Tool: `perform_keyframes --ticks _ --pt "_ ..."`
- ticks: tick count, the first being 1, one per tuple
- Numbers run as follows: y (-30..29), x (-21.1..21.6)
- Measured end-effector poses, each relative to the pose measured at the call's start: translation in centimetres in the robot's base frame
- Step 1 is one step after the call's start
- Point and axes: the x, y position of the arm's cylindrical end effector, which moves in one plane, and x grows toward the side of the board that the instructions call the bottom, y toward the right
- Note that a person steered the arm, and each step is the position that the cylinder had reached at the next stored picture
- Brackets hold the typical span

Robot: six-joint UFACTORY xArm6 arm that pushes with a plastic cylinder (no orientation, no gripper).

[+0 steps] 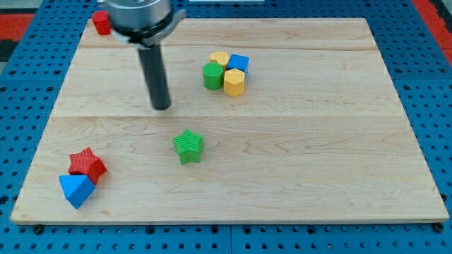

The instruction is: Move the green star below the yellow hexagon

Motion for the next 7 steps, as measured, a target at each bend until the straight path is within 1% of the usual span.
perform_keyframes --ticks 2,3,4,6,7 --pt "-0.1 10.9" --pt "3.2 11.1" --pt "6.8 9.5" --pt "7.7 6.0" --pt "9.0 4.9"
